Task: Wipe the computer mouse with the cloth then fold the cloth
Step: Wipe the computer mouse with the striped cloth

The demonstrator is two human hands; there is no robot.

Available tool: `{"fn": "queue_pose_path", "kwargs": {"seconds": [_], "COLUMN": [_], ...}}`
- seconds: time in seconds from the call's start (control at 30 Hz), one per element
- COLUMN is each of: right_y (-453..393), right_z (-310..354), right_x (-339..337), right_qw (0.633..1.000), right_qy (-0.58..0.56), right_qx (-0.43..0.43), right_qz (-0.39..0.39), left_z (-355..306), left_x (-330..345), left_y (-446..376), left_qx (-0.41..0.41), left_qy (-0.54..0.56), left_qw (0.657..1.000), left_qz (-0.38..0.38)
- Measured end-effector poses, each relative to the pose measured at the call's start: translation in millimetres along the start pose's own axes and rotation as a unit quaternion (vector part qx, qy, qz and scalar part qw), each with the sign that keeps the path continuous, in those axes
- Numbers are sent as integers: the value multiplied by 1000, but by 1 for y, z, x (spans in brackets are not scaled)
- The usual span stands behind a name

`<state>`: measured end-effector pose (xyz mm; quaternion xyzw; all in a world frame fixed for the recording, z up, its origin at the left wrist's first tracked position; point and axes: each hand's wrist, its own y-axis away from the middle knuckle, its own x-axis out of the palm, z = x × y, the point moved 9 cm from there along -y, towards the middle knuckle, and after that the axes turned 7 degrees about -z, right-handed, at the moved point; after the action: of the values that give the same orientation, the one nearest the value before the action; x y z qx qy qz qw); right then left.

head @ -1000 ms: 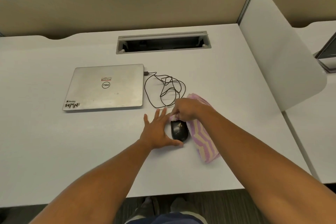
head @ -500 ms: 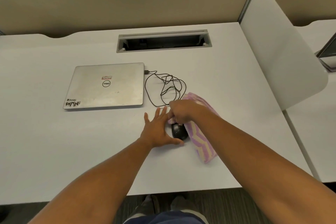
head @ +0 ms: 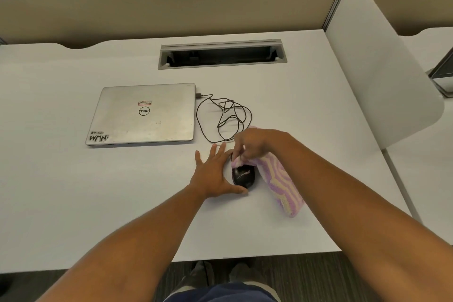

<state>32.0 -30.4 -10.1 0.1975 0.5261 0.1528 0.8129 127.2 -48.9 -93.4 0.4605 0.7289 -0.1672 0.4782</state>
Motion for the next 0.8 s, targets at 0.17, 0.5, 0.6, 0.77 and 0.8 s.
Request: {"fn": "queue_pose_path", "kwargs": {"seconds": [0.17,0.5,0.6,0.77,0.8], "right_y": [3,3,4,5,4], "right_z": [-23,-27,-39,-49,-49], "right_x": [-13,10,-5,4,8], "right_qw": [993,996,988,981,983], "right_qy": [-35,-61,-93,-76,-83], "right_qx": [59,63,86,125,123], "right_qz": [-98,-1,-87,-130,-106], "left_z": [1,1,0,0,0], "left_x": [1,1,0,1,1], "left_y": [0,0,1,1,1], "left_qx": [-2,-3,-3,-7,-8], "left_qy": [-12,-19,-10,-16,-17], "left_qw": [1000,1000,1000,1000,1000], "left_qz": [2,5,7,11,11]}}
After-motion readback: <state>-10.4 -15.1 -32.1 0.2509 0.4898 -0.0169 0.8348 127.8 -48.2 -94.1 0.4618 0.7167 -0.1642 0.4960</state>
